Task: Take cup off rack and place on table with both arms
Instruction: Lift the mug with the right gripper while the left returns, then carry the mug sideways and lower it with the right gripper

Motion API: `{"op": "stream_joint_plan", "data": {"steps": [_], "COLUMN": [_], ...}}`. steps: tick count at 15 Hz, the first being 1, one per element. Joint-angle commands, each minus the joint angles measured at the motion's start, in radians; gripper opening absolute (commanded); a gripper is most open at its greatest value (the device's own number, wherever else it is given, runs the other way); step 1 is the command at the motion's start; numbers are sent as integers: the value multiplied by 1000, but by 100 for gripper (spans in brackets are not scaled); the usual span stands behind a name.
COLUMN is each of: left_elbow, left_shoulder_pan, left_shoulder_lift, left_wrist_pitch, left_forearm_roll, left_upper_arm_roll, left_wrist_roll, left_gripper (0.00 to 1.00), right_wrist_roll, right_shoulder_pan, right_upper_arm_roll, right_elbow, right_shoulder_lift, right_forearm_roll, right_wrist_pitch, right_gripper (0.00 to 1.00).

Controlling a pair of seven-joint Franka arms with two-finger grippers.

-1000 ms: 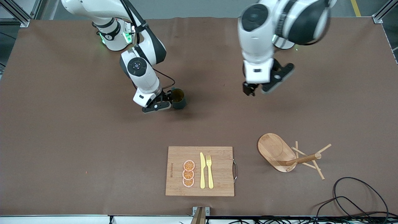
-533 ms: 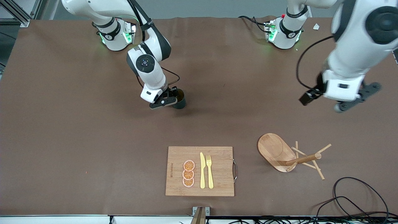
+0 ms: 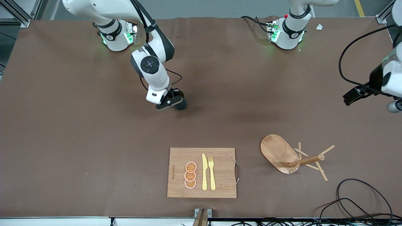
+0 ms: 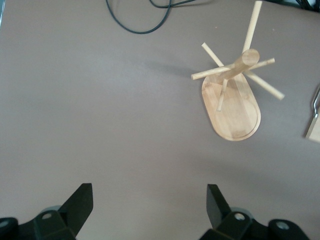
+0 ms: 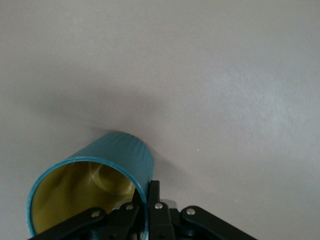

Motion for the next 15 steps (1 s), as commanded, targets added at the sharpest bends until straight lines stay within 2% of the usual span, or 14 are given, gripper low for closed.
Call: {"op": "stream_joint_plan", "data": {"steps": [1, 3, 6, 7, 9, 11, 13, 15], "left_elbow": [9, 9, 2, 2, -3, -17, -47, -53], "left_shoulder_pan": [51, 52, 81, 106, 190, 224, 230, 233], "left_shoulder_lift": [-21, -27, -59, -60, -77, -91, -112, -120], "left_wrist_pitch": [-21, -23, -29, -47, -110, -121, -118, -118], "left_forearm_roll": [-23, -26, -84, -93, -92, -86, -90, -87], "left_upper_arm_roll": [-10, -11, -23, -58, -173, -230, -232, -234], "left_wrist_roll": [228, 288, 287, 290, 266, 253, 256, 258], "left_gripper": [100, 100, 100, 100, 100, 100, 100, 100], "right_wrist_roll": [-225, -348, -645, -754, -942, -1081, -1195, -1316], "right_shoulder_pan": [-62, -119, -242, -288, -369, -458, -564, -650], "right_upper_arm_roll": [-9, -11, -12, -14, -20, -21, -18, -17], "right_elbow": [-6, -5, -9, -12, -14, -20, -29, -37], "right_shoulder_lift": [-16, -25, -33, -35, -41, -42, -44, -41], "right_forearm_roll": [1, 0, 0, -2, -16, -81, -176, -212], "right_wrist_pitch": [-15, -52, -58, -58, -58, -55, -46, -16], "right_gripper": [0, 0, 0, 0, 0, 0, 0, 0]}}
